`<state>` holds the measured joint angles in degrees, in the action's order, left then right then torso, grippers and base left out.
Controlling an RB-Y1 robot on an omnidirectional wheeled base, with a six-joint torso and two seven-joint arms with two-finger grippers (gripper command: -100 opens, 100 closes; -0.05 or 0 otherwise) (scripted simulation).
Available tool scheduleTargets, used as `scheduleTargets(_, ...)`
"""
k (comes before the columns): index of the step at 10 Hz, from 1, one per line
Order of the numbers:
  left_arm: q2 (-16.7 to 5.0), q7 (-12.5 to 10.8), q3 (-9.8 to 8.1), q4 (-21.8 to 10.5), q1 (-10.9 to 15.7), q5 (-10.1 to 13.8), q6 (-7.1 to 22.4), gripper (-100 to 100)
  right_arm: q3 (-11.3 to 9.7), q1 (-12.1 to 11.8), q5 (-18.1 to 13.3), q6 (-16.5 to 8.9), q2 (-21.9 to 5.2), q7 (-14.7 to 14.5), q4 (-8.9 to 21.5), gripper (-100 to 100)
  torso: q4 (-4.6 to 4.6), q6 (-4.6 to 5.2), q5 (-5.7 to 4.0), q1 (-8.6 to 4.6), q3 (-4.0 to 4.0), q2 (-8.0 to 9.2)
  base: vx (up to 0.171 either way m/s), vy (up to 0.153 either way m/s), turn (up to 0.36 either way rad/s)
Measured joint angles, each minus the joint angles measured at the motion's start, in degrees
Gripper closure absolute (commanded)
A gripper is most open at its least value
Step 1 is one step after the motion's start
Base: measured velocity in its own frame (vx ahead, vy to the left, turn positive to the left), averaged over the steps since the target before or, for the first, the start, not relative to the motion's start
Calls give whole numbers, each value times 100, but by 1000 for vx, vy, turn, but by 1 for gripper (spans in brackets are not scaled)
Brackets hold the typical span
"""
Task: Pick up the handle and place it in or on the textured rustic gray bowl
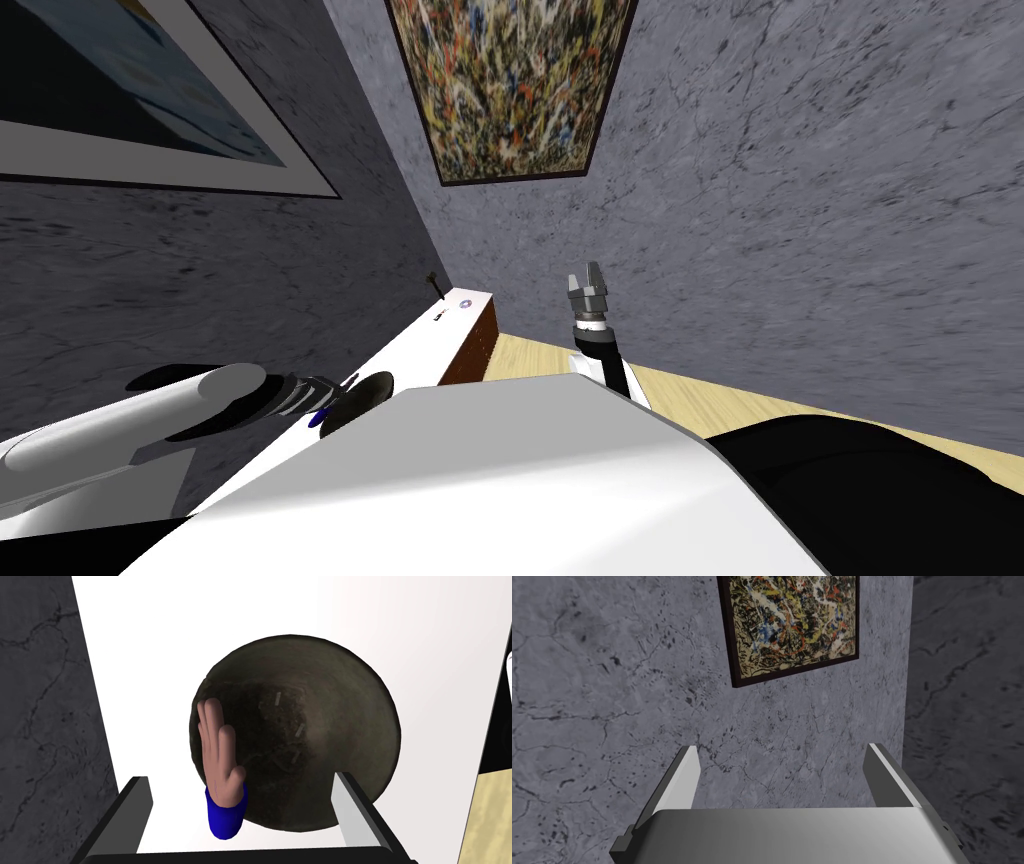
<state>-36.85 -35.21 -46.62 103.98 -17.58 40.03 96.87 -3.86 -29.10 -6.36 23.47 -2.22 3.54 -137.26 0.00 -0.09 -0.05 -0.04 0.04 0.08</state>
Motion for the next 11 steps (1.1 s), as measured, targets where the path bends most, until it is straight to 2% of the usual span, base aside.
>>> scheduleTargets(5, -366, -336, -329, 48, 113, 161, 508, -100, 0, 0, 0, 0, 0, 0, 0, 0, 2, -3, 0, 0, 5, 7, -62, -3, -103)
scheduleTargets(6, -373, -350, -335, 47, 116, 164, 527, 0, 0, -1, 0, 0, 0, 0, 0, 0, 0, -5, 2, 2, -2, -5, -5, 0, 4)
scheduleTargets(11, -372, -348, -334, 47, 115, 164, 526, 0, 0, -1, 0, 0, 0, 0, 0, 0, -4, -4, 2, 2, -11, -21, 0, 0, 0)
